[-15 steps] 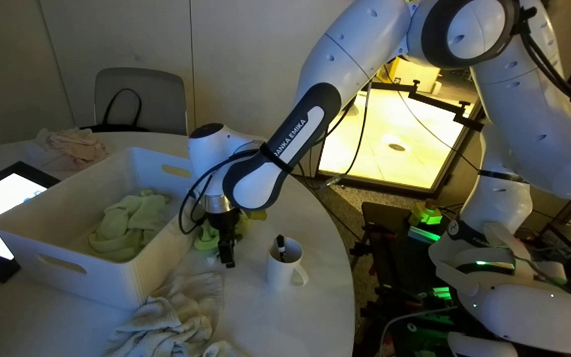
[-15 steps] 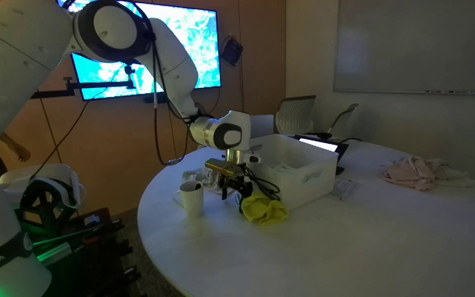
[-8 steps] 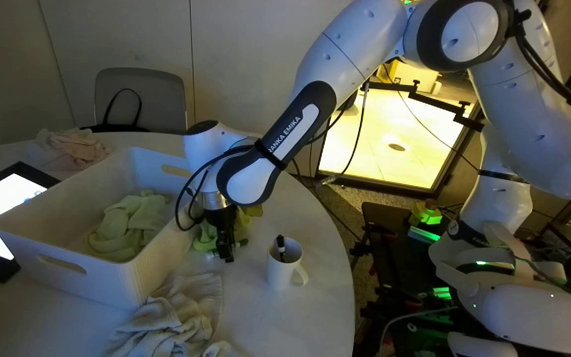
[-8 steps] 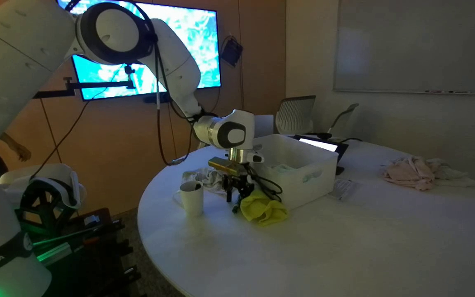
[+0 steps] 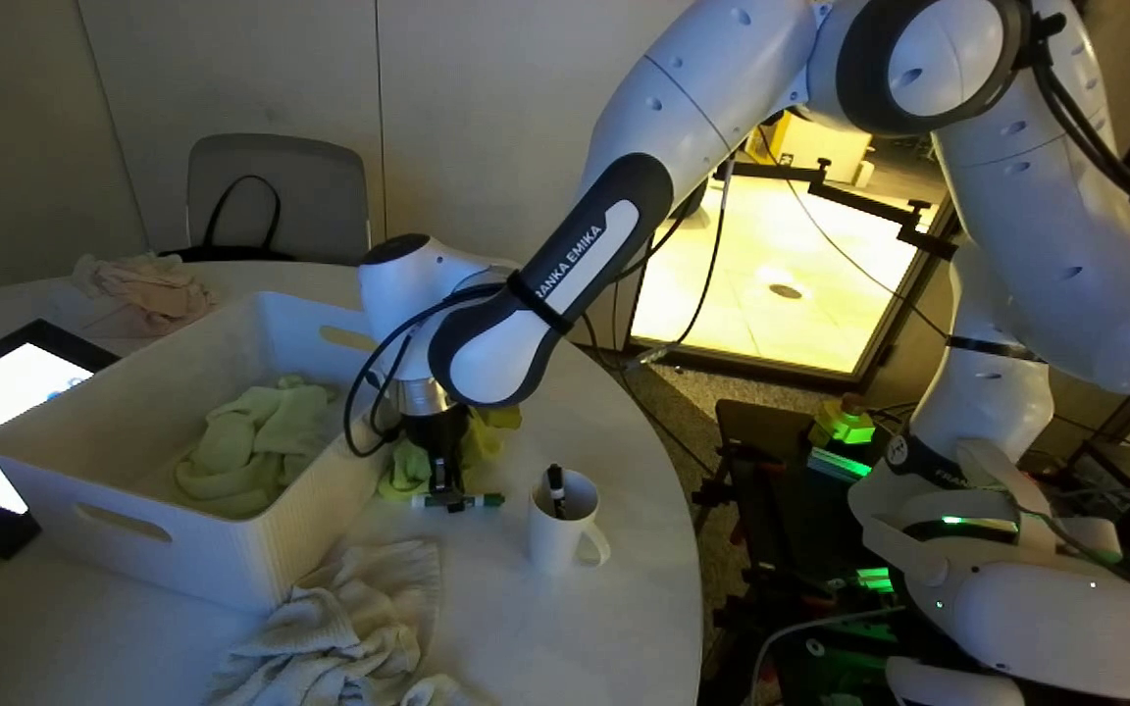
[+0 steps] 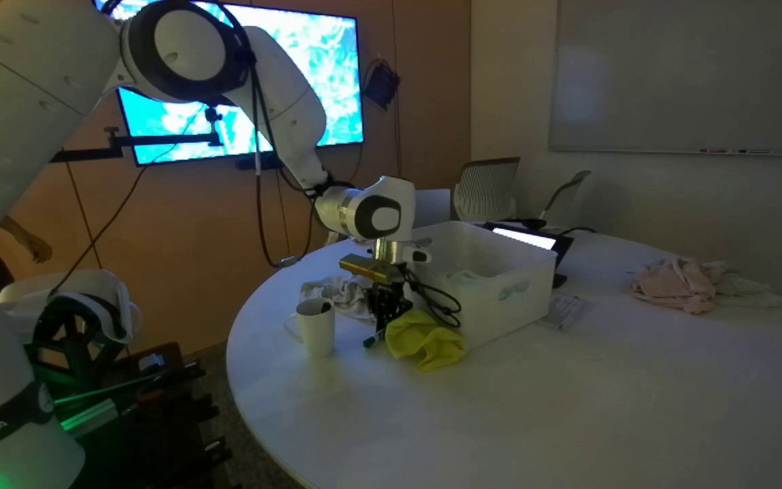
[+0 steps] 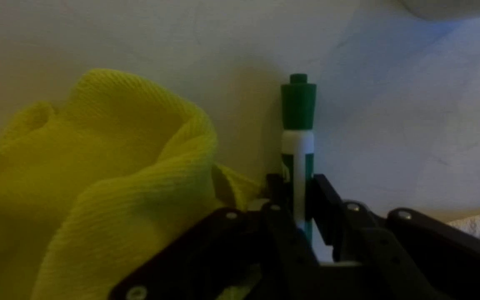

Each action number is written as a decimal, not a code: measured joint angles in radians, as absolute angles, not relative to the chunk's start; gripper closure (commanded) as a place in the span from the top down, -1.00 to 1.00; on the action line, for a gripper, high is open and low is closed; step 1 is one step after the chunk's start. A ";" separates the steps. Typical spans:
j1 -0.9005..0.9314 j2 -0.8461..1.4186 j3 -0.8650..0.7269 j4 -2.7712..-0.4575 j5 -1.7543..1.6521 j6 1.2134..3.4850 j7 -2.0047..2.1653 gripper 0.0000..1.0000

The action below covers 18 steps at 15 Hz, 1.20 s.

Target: Put the green towel in the basket, then put the two markers in the cup, then put the other green towel in the basket, then the black tape in the cup, then the white towel in the basket

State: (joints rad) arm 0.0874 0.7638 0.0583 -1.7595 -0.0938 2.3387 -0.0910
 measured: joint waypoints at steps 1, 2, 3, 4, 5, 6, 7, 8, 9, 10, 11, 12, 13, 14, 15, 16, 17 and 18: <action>0.088 0.762 0.058 -1.762 -0.094 2.339 -0.089 -0.83; 0.089 0.760 0.058 -1.765 -0.095 2.339 -0.087 -0.84; 0.090 0.757 0.058 -1.771 -0.095 2.339 -0.085 -0.84; 0.090 0.753 0.058 -1.778 -0.095 2.339 -0.082 -0.85; 0.091 0.748 0.058 -1.788 -0.095 2.339 -0.079 -0.85; 0.092 0.739 0.058 -1.803 -0.095 2.341 -0.077 -0.85; 0.093 0.727 0.058 -1.823 -0.095 2.344 -0.075 -0.85; 0.094 0.710 0.058 -1.848 -0.094 2.352 -0.070 -0.85; 0.096 0.688 0.058 -1.877 -0.094 2.366 -0.063 -0.85; 0.097 0.663 0.058 -1.909 -0.094 2.386 -0.054 -0.85; 0.098 0.637 0.058 -1.941 -0.094 2.409 -0.043 -0.85; 0.100 0.610 0.058 -1.970 -0.094 2.433 -0.032 -0.85; 0.101 0.583 0.058 -1.999 -0.095 2.457 -0.020 -0.85; 0.102 0.557 0.058 -2.025 -0.094 2.480 -0.008 -0.85; 0.104 0.532 0.058 -2.047 -0.094 2.500 0.005 -0.85; 0.105 0.508 0.058 -2.066 -0.094 2.514 0.019 -0.85; 0.107 0.485 0.058 -2.083 -0.094 2.526 0.032 -0.85; 0.109 0.462 0.058 -2.098 -0.094 2.537 0.045 -0.85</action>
State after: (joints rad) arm 0.1087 0.4624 0.0584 -2.0976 -0.0943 2.5371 0.0452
